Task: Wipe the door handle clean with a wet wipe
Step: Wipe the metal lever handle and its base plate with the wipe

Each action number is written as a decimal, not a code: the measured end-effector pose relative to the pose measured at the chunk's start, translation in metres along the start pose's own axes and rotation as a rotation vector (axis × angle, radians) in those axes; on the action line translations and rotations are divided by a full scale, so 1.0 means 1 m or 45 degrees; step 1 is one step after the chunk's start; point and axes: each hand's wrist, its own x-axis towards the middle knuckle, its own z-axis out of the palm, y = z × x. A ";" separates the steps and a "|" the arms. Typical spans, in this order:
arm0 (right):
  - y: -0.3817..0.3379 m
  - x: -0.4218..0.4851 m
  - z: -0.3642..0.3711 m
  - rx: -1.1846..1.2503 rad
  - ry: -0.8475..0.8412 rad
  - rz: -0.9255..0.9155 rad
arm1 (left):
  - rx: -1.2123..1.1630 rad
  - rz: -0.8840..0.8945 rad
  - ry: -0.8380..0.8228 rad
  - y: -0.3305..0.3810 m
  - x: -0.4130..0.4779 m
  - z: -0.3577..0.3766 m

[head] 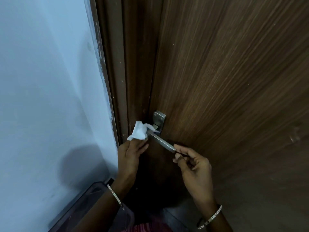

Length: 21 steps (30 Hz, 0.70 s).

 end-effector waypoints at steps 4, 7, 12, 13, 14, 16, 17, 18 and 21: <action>-0.003 -0.002 0.001 0.009 -0.003 -0.006 | -0.370 -0.399 -0.040 0.013 0.015 0.014; -0.003 -0.002 -0.001 0.000 -0.015 -0.008 | -0.507 -0.576 -0.047 0.021 0.015 0.017; -0.003 -0.001 -0.002 -0.003 -0.016 -0.002 | -0.587 -0.706 -0.179 0.020 0.011 0.001; -0.003 -0.001 -0.002 -0.005 -0.017 -0.008 | -0.598 -0.704 -0.187 0.019 0.012 0.000; -0.002 0.000 -0.002 -0.007 -0.017 -0.013 | -0.602 -0.695 -0.176 0.019 0.015 0.000; -0.001 0.000 -0.002 -0.012 -0.011 -0.012 | -0.596 -0.682 -0.147 0.019 0.023 0.005; 0.000 0.000 -0.002 -0.013 -0.008 -0.013 | -0.591 -0.680 -0.154 0.019 0.026 0.008; 0.000 0.000 -0.002 -0.012 -0.008 -0.016 | -0.590 -0.681 -0.168 0.019 0.029 0.010; -0.001 0.000 -0.001 0.004 -0.006 -0.023 | -0.608 -0.718 -0.181 0.015 0.030 0.006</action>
